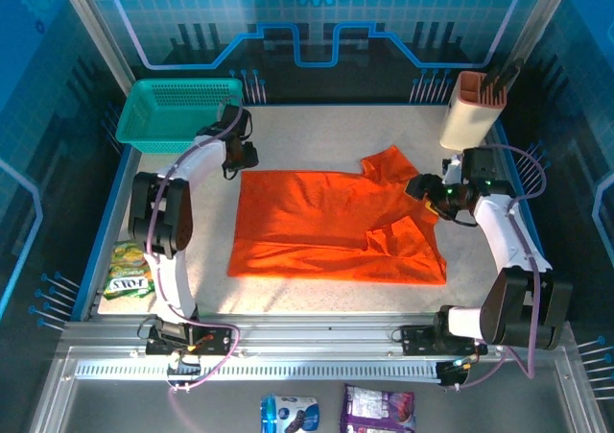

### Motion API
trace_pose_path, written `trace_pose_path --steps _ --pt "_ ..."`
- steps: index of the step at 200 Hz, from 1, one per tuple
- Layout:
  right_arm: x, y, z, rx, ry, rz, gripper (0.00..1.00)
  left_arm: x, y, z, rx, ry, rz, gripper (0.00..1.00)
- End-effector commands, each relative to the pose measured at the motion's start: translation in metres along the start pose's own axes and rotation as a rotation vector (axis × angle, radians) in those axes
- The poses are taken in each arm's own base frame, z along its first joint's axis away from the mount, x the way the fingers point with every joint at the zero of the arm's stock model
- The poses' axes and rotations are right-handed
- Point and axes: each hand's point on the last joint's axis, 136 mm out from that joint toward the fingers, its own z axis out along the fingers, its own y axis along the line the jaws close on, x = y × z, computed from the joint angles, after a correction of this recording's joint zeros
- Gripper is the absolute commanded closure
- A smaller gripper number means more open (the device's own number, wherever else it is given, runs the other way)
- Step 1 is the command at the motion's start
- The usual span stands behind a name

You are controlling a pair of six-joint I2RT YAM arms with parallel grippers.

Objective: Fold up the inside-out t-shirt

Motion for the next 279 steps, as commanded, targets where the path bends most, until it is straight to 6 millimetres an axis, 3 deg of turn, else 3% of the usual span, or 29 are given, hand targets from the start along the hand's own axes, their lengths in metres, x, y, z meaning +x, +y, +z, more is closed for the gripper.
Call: trace_pose_path --steps 1,88,162,188,232,279 --pt "-0.006 0.006 -0.004 0.009 -0.014 -0.039 0.26 0.004 0.01 0.013 -0.044 0.048 0.017 0.65" --pt "-0.002 0.006 -0.002 -0.003 -0.002 -0.023 0.26 0.028 0.035 0.053 -0.1 0.123 -0.023 0.64" --pt "0.0 0.005 -0.002 -0.002 -0.002 -0.019 0.26 0.034 0.033 0.069 -0.091 0.174 -0.044 0.65" --pt "-0.001 0.003 -0.003 0.009 -0.006 -0.026 0.26 0.035 0.033 0.071 -0.09 0.18 -0.048 0.72" --pt "-0.009 -0.001 0.004 0.035 -0.002 -0.043 0.26 0.024 0.032 0.064 -0.092 0.141 -0.041 0.68" --pt "-0.027 -0.014 0.022 0.089 0.007 -0.084 0.25 0.024 0.026 0.067 -0.057 0.135 -0.04 0.79"
